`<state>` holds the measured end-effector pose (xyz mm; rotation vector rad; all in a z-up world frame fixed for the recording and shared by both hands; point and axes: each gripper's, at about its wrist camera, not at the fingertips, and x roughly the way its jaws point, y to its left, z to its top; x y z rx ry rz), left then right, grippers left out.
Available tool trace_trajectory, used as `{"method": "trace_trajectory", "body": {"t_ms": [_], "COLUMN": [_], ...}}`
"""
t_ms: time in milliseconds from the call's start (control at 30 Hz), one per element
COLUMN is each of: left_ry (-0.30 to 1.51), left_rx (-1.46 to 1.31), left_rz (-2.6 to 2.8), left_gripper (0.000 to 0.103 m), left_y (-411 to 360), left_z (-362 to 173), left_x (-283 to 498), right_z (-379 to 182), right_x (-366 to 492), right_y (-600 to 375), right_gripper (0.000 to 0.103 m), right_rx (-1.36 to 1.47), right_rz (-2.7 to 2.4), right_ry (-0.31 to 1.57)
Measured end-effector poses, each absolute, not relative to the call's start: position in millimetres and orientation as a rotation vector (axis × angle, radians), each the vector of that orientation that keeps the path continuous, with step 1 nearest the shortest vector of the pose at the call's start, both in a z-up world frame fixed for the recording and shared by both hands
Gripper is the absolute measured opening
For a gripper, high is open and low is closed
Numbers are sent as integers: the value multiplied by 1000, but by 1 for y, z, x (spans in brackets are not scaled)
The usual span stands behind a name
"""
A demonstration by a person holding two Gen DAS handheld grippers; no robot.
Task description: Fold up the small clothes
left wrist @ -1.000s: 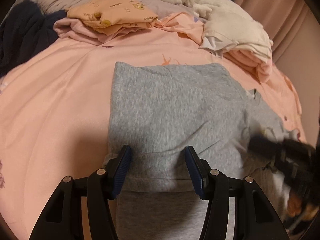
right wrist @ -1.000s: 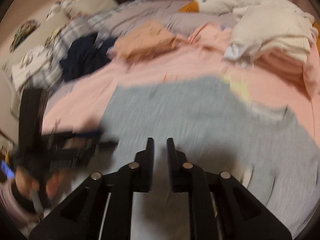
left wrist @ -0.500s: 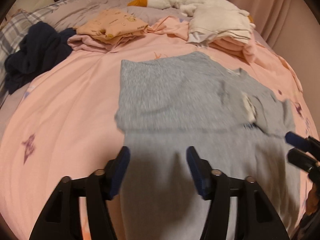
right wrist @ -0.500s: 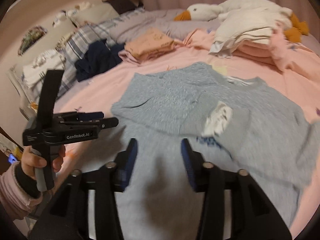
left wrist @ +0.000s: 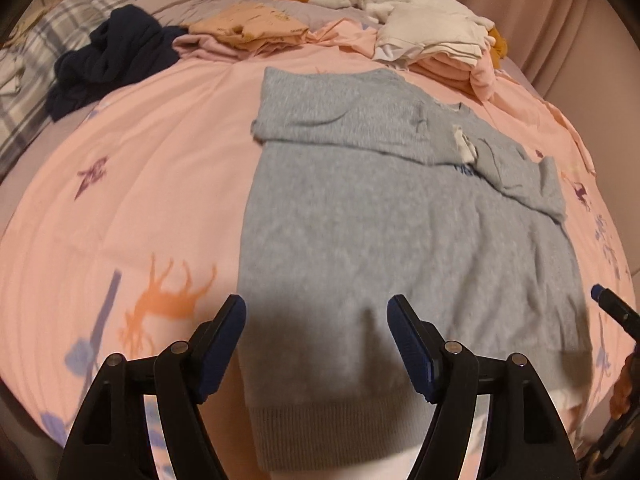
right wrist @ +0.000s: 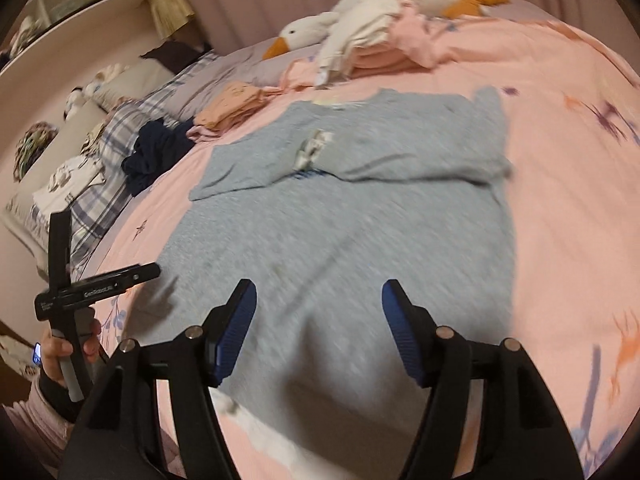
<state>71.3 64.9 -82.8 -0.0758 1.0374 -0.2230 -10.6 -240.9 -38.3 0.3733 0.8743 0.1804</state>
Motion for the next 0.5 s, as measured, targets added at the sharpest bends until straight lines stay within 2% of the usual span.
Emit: {"method": "trace_trajectory", "body": {"t_ms": [500], "left_ry": [1071], "left_rx": [-117], "left_rz": [-143], "left_gripper": [73], "left_y": [82], "left_z": [-102], "left_x": [46], "right_z": [-62], "right_x": [-60], "right_y": [-291], "right_gripper": [69], "right_rx": [526], "right_rz": [68], "right_ry": [910]}}
